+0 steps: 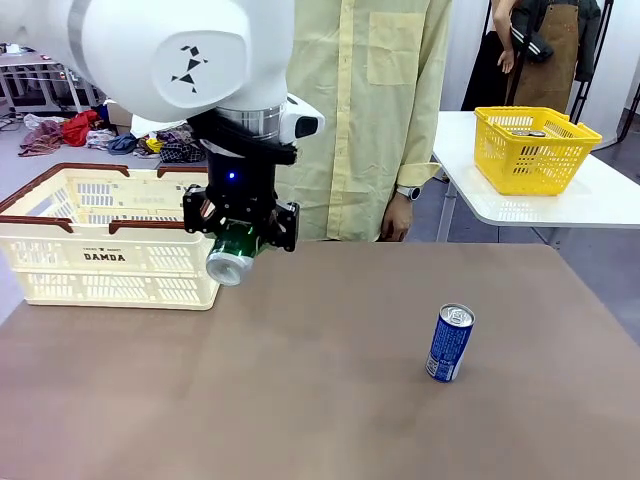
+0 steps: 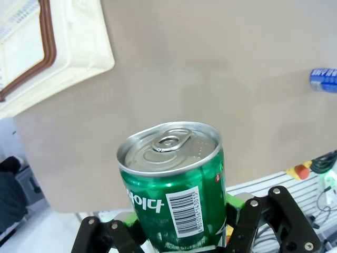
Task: Place the drinks into the Shopping basket.
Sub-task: Pick up one drink and place it into the Shopping basket.
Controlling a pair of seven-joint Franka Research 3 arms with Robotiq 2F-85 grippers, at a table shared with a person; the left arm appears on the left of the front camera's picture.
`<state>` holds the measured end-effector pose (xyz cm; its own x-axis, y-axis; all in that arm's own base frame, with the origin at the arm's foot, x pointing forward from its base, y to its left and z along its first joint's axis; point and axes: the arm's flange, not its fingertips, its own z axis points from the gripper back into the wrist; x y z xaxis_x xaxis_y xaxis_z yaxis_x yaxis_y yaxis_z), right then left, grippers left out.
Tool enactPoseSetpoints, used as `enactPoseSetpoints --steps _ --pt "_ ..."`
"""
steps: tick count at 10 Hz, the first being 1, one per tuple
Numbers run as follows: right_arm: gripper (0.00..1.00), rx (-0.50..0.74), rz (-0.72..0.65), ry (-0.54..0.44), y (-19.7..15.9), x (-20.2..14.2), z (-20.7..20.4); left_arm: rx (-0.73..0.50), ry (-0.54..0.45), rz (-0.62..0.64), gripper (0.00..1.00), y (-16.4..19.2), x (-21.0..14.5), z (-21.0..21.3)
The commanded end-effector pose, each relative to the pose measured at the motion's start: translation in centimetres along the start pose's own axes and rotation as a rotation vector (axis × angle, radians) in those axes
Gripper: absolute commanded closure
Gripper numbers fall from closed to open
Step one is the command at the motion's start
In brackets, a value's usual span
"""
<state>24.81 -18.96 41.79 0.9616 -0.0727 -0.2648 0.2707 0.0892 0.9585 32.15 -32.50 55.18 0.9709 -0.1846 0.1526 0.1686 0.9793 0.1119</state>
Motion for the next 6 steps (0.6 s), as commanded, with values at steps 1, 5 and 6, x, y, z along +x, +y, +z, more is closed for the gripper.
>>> enactPoseSetpoints --steps 1,5,6 --pt "0.00 0.003 -0.015 0.007 0.4 -0.2 0.1 -0.137 -0.054 0.104 1.00 8.1 5.4 2.2" --pt "0.00 0.003 -0.015 0.007 0.4 -0.2 0.1 -0.295 -0.096 0.129 1.00 26.0 14.2 -2.0" --pt "0.00 0.003 -0.015 0.007 0.4 -0.2 0.1 -0.356 -0.122 0.125 1.00 28.8 15.3 -3.6"
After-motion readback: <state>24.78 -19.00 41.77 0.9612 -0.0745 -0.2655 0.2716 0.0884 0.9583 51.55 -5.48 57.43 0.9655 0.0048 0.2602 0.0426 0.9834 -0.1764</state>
